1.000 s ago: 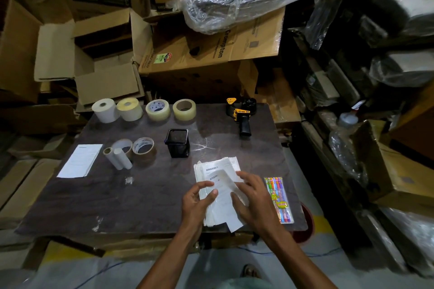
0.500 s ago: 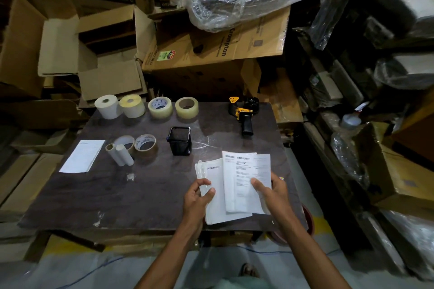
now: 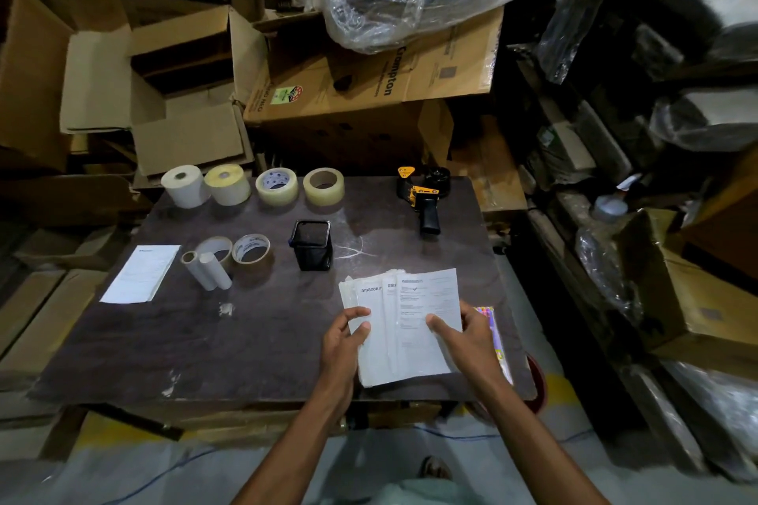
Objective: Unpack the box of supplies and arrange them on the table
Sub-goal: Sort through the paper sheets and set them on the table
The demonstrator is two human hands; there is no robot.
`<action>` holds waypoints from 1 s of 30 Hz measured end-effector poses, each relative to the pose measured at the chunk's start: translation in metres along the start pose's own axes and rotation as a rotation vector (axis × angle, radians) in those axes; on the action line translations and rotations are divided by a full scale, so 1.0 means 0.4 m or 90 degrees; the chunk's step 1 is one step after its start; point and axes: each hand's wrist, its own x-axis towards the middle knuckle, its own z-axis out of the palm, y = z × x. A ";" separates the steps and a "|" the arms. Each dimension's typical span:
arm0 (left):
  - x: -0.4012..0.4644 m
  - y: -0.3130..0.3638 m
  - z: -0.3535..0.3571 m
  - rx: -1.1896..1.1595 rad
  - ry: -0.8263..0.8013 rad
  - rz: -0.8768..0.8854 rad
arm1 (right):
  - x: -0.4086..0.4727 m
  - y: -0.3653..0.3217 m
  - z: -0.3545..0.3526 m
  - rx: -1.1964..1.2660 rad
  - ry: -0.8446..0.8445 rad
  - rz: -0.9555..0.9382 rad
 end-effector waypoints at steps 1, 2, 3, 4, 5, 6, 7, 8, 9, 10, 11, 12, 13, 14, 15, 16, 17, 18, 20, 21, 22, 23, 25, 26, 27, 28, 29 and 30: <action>-0.001 0.001 0.004 0.004 -0.001 0.003 | 0.002 0.005 0.009 -0.017 -0.018 0.009; -0.003 0.003 0.008 0.006 -0.003 0.006 | 0.004 0.008 0.019 -0.027 -0.039 0.019; -0.006 0.003 0.012 0.012 -0.007 0.009 | 0.007 0.013 0.029 -0.037 -0.064 0.030; -0.009 0.002 0.016 0.009 -0.014 0.010 | 0.012 0.022 0.039 -0.044 -0.085 0.044; -0.011 -0.002 0.019 0.008 -0.023 0.012 | 0.016 0.032 0.048 -0.052 -0.103 0.058; -0.012 -0.007 0.022 0.009 -0.038 0.015 | 0.017 0.039 0.059 -0.048 -0.116 0.065; -0.012 -0.013 0.024 0.022 -0.052 0.022 | 0.017 0.046 0.069 -0.039 -0.121 0.071; -0.011 -0.017 0.027 0.038 -0.069 0.032 | 0.014 0.050 0.078 -0.024 -0.124 0.072; -0.009 -0.022 0.028 0.060 -0.085 0.047 | 0.013 0.057 0.086 -0.022 -0.127 0.075; -0.007 -0.026 0.030 0.078 -0.103 0.064 | 0.012 0.062 0.093 -0.030 -0.133 0.077; -0.006 -0.031 0.029 0.095 -0.123 0.080 | 0.010 0.064 0.098 -0.041 -0.145 0.077; -0.003 -0.039 0.026 0.111 -0.144 0.091 | 0.007 0.068 0.100 -0.054 -0.165 0.077; 0.000 -0.045 0.022 0.133 -0.163 0.099 | 0.006 0.071 0.101 -0.070 -0.183 0.072; 0.005 -0.052 0.017 0.154 -0.180 0.108 | 0.009 0.075 0.098 -0.080 -0.190 0.066; 0.012 -0.060 0.010 0.186 -0.189 0.119 | 0.014 0.075 0.091 -0.080 -0.189 0.056; 0.019 -0.062 0.005 0.210 -0.197 0.134 | 0.022 0.078 0.084 -0.064 -0.178 0.055; 0.027 -0.064 0.000 0.242 -0.193 0.147 | 0.029 0.076 0.077 -0.053 -0.163 0.065; 0.034 -0.062 -0.002 0.275 -0.181 0.167 | 0.034 0.068 0.072 -0.043 -0.153 0.074; 0.039 -0.048 0.006 0.344 -0.116 0.225 | 0.042 0.060 0.068 -0.058 -0.122 0.041; 0.041 -0.041 0.013 0.382 -0.069 0.268 | 0.042 0.054 0.070 -0.063 -0.098 0.017; 0.047 -0.037 0.018 0.420 -0.031 0.312 | 0.046 0.055 0.071 -0.068 -0.066 0.000; 0.052 -0.035 0.023 0.451 -0.012 0.348 | 0.050 0.059 0.074 -0.065 -0.040 -0.026; 0.068 -0.038 0.028 0.483 -0.030 0.384 | 0.054 0.070 0.080 -0.056 -0.006 -0.074; 0.075 -0.039 0.030 0.479 -0.048 0.393 | 0.057 0.073 0.083 -0.059 0.011 -0.093; 0.083 -0.045 0.030 0.475 -0.055 0.397 | 0.059 0.077 0.083 -0.066 0.024 -0.112; 0.091 -0.053 0.028 0.469 -0.055 0.404 | 0.058 0.078 0.083 -0.076 0.034 -0.127; 0.097 -0.061 0.026 0.477 -0.054 0.396 | 0.056 0.082 0.083 -0.083 0.033 -0.139; 0.106 -0.074 0.023 0.490 -0.056 0.381 | 0.054 0.087 0.081 -0.091 0.029 -0.147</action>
